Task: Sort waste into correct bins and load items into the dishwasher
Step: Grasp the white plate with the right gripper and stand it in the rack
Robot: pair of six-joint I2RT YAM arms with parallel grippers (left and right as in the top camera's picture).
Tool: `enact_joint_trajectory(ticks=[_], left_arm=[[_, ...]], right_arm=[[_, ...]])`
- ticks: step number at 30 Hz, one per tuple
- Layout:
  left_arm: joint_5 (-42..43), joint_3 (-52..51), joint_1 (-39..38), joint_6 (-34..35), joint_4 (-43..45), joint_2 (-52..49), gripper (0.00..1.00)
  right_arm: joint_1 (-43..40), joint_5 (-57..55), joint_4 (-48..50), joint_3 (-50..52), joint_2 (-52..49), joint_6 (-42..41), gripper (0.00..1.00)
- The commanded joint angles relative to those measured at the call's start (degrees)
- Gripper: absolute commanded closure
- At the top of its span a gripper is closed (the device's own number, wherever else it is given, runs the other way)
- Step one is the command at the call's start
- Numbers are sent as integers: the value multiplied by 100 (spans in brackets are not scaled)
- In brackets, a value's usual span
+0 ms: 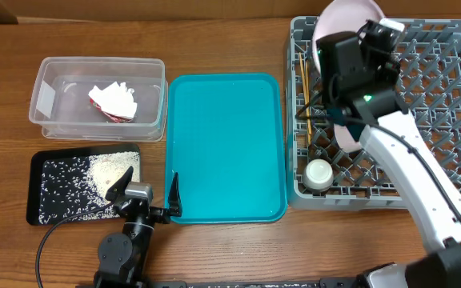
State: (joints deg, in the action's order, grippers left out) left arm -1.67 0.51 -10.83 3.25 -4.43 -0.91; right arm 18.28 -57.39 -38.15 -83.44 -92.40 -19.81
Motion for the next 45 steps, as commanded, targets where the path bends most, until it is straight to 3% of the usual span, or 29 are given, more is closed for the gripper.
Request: enact_joint_trajectory(ticks=[1, 6, 11, 13, 17, 18, 24, 26, 28, 30, 34, 41, 45], left_arm=[[44, -24, 37, 103, 17, 66, 0], [44, -24, 37, 103, 17, 66, 0], [44, -24, 37, 103, 17, 66, 0], [44, -24, 37, 103, 17, 66, 0], [44, -24, 37, 103, 17, 66, 0], [44, -24, 37, 103, 17, 66, 0], [44, -24, 37, 103, 17, 66, 0], [44, -24, 37, 103, 17, 66, 0], [44, -24, 37, 103, 17, 66, 0], [44, -24, 37, 103, 17, 66, 0], [44, -24, 37, 105, 17, 66, 0], [44, -24, 37, 103, 17, 66, 0], [44, -24, 37, 103, 17, 66, 0]], right_arm=[[-181, -367, 420, -24, -286, 697, 96], [-227, -382, 802, -24, -815, 1309, 96], [-216, -737, 782, -24, -1165, 1414, 94], [-125, -730, 673, -26, -1158, 1412, 83], [278, -730, 404, -28, -990, 1410, 43], [404, -732, 321, -28, -909, 1410, 38], [1130, -708, 142, -28, -256, 1386, 32], [1246, -520, 142, -28, -59, 1381, 36], [1196, -66, 85, -28, 46, 1327, 46], [999, 446, -90, -31, 79, 990, 48], [195, 2111, -337, -31, 79, 579, 45], [-1963, 5873, -42, -28, 24, 472, 42], [-2916, 7079, 151, -28, -208, 468, 43]])
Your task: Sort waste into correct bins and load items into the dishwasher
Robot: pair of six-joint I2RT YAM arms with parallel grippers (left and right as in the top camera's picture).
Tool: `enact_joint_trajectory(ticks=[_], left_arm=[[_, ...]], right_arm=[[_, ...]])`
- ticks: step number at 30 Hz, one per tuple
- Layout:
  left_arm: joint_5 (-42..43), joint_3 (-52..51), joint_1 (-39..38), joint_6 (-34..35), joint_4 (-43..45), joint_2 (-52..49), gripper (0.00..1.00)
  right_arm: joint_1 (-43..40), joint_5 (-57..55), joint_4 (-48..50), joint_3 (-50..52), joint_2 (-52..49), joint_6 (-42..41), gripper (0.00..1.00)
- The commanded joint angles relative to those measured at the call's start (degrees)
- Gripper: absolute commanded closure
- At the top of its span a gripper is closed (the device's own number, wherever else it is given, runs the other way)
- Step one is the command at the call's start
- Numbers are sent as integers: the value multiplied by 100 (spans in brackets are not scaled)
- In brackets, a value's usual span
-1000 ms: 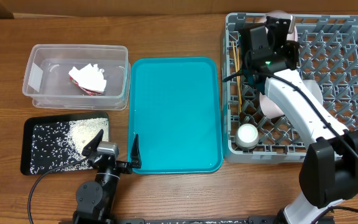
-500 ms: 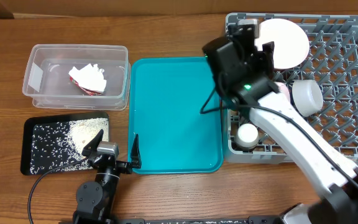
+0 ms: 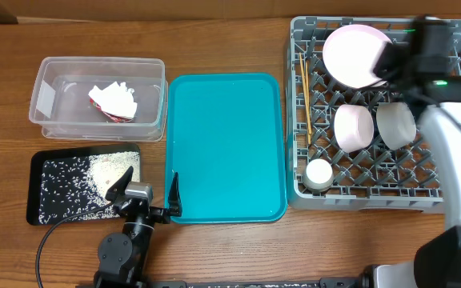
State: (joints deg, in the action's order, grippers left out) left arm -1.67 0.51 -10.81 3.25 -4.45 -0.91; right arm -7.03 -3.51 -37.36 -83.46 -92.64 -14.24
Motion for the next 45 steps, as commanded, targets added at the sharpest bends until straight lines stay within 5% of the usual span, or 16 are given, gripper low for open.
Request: enact_joint_trajectory(ticks=[1, 17, 25, 34, 45], left_arm=[[44, -24, 35, 103, 20, 66, 0], [44, -24, 35, 103, 20, 66, 0], [44, -24, 35, 103, 20, 66, 0], [44, -24, 35, 103, 20, 66, 0], [44, -24, 35, 103, 20, 66, 0]], right_arm=[[-544, 1873, 90, -26, -284, -85, 43], [-763, 1554, 636, -26, -1777, -85, 46], [-763, 1652, 861, -28, -1891, -103, 96], [-682, 1537, 651, -28, -767, -101, 96], [857, -2564, 232, -17, -125, -109, 96]])
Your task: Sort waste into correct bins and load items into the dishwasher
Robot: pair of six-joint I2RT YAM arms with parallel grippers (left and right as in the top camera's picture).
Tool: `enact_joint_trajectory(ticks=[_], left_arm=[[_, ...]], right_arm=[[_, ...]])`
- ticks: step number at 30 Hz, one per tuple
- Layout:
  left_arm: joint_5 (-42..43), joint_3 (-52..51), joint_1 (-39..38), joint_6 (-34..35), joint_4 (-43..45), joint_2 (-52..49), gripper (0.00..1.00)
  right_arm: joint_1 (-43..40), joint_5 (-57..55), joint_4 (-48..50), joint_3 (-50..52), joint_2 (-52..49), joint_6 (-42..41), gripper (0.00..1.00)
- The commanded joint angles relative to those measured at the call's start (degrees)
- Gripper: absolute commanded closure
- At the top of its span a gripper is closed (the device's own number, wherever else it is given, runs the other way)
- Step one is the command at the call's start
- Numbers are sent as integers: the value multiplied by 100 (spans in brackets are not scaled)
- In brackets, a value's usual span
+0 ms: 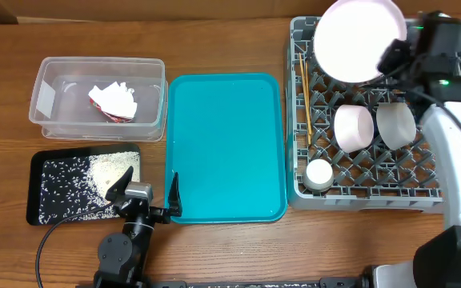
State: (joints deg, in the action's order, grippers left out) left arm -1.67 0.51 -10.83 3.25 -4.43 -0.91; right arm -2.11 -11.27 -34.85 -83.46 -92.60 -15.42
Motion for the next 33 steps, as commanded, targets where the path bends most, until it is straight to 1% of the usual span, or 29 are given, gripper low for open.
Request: enact_joint_trajectory(ticks=[1, 5, 7, 9, 17, 22, 25, 26, 27, 28, 29, 30, 31, 33], left_arm=[[44, -24, 37, 103, 17, 66, 0], [44, -24, 37, 103, 17, 66, 0], [44, -24, 37, 103, 17, 66, 0], [44, -24, 37, 103, 17, 66, 0], [44, -24, 37, 103, 17, 66, 0], [44, -24, 37, 103, 17, 66, 0], [44, -24, 37, 103, 17, 66, 0], [44, -24, 37, 103, 17, 66, 0], [44, -24, 37, 103, 17, 66, 0], [44, -24, 37, 103, 20, 66, 0], [44, -24, 37, 103, 17, 66, 0], [44, -24, 37, 103, 17, 66, 0], [44, -24, 37, 103, 17, 66, 0], [44, -24, 37, 103, 20, 66, 0]], right_arm=[[562, -2306, 15, -17, -177, 11, 96], [1178, -4256, 348, -17, -382, 70, 96], [1377, -4782, 503, -17, -498, 192, 96], [1488, -4833, 610, -17, -629, 393, 96], [1563, -5021, 564, -17, -1193, 391, 96], [1801, -5005, 433, -17, -1248, 393, 96], [2020, -5084, 365, -17, -1248, 675, 94], [2085, -5163, 321, -17, -1248, 691, 88], [2131, -5219, 299, -17, -1248, 693, 79], [2179, -5285, 262, -17, -1248, 693, 60], [2221, -5342, 227, -17, -1248, 693, 47], [2277, -5388, 162, -26, -1246, 693, 39], [2334, -5414, 101, -28, -1235, 693, 36], [2485, -5425, -68, -28, -1137, 691, 32]])
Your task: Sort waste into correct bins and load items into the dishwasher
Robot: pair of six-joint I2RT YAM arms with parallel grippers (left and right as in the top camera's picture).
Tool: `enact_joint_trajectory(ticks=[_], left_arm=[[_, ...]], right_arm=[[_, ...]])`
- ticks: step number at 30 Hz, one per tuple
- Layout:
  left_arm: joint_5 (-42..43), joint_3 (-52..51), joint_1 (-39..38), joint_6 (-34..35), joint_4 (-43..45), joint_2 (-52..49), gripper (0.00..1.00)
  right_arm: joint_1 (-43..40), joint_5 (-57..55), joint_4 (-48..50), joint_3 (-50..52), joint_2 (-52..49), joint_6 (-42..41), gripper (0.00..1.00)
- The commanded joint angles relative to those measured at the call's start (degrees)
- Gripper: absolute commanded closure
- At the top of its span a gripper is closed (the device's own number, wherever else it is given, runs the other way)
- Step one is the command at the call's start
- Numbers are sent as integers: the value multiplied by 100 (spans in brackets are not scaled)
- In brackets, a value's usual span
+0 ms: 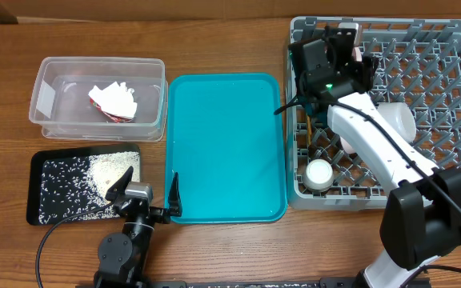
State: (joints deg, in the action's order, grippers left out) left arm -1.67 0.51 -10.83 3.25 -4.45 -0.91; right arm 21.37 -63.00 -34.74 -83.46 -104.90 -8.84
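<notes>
My right gripper [347, 38] is over the back left corner of the grey dish rack [454, 188]. Its wrist covers the fingers. Only a thin pale pink edge of the pink plate [361, 54] shows beside it, turned on edge above the rack's slots, and the gripper seems shut on it. The arm partly hides a pink bowl [347, 144]. A pale cup [398, 120] lies in the rack's middle. A small white cup [320, 174] stands at the front left. My left gripper [147, 194] rests open at the table's front edge, holding nothing.
An empty teal tray [226, 148] lies in the middle. A clear plastic bin [54, 120] at the back left holds crumpled red-and-white paper [113, 101]. A black tray [46, 200] with scattered rice lies in front of it. Wooden chopsticks [302, 84] lie along the rack's left side.
My right arm has moved from the rack's back right to its back left. The pink plate, which faced the camera flat, is now on edge and mostly hidden. The left arm is unchanged.
First my right gripper held the pink plate at the rack's back left, the arm covering the bowls. Then the arm was at the back right with the plate tilted over the rack, then with it raised higher. Now it is back at the left with the plate on edge.
</notes>
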Motion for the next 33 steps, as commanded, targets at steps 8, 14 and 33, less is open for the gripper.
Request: enact_joint_trajectory(ticks=[8, 14, 33], left_arm=[[44, -24, 37, 103, 20, 66, 0], [44, -24, 37, 103, 20, 66, 0], [44, -24, 37, 103, 20, 66, 0]], right_arm=[[846, 1985, -1368, -345, 1403, -483, 31], [1690, 4557, -1764, -409, 2994, -511, 0], [2352, 5134, -3021, -363, 4944, -291, 0]])
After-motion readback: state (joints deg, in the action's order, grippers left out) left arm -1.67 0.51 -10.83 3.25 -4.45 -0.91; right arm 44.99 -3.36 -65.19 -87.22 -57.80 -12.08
